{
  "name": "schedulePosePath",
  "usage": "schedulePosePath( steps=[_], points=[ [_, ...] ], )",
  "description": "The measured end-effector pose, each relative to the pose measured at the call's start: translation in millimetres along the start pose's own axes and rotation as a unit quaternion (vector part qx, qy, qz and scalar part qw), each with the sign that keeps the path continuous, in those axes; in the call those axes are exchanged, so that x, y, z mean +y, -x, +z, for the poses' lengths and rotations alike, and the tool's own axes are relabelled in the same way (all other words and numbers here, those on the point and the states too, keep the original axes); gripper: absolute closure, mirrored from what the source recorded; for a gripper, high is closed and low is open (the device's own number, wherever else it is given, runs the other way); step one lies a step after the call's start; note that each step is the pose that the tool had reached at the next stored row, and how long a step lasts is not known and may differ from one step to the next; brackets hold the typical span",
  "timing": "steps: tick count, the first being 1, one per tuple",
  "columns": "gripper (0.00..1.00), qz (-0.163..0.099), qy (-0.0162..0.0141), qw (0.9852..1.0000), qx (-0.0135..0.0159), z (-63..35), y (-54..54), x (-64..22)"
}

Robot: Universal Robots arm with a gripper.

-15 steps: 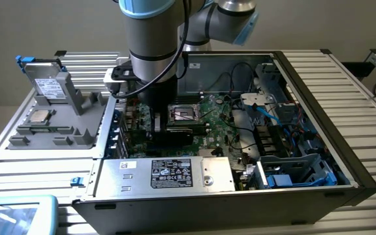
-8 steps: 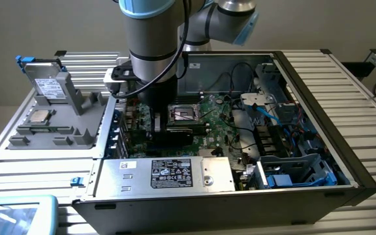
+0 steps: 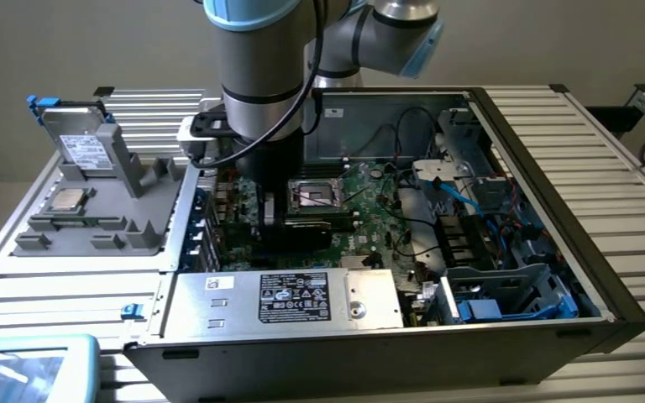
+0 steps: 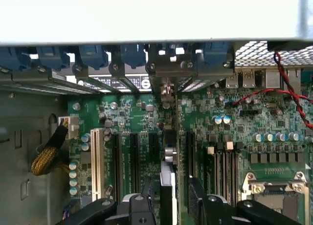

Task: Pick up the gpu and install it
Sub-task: 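Insert the gpu into the slot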

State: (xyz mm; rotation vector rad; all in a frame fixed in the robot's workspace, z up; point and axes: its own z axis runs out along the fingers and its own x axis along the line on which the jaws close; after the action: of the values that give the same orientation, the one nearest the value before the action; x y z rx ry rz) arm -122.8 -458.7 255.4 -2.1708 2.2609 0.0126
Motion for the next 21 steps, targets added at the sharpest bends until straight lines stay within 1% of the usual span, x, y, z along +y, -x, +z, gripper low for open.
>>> schedulePosePath(
  steps=[3, 6, 7, 8, 10, 11, 12, 17, 19, 21],
  points=[
    [0.58, 0.000, 0.0000, 1.0000, 0.0000, -11.5, 0.1, 0.0],
    [0.61, 0.000, -0.0001, 1.0000, -0.0001, -17.3, 0.2, 0.0],
    [0.73, 0.000, 0.0000, 1.0000, 0.0000, -18.2, 0.2, 0.0],
    [0.73, 0.000, -0.0001, 1.0000, 0.0000, -18.8, 0.2, 0.0],
    [0.85, 0.000, -0.0001, 1.0000, -0.0001, -18.8, 0.2, 0.0],
    [0.85, 0.000, -0.0001, 1.0000, -0.0001, -18.6, 0.2, 0.5],
    [0.88, 0.000, -0.0001, 1.0000, 0.0000, -18.5, 0.1, 2.4],
    [0.88, 0.000, -0.0001, 1.0000, 0.0000, -18.0, 1.2, 18.1],
    [0.88, 0.000, 0.0000, 1.0000, 0.0001, -17.8, 2.9, 22.1],
    [0.88, 0.000, 0.0000, 1.0000, 0.0000, -17.2, 5.7, 23.6]
  ],
)
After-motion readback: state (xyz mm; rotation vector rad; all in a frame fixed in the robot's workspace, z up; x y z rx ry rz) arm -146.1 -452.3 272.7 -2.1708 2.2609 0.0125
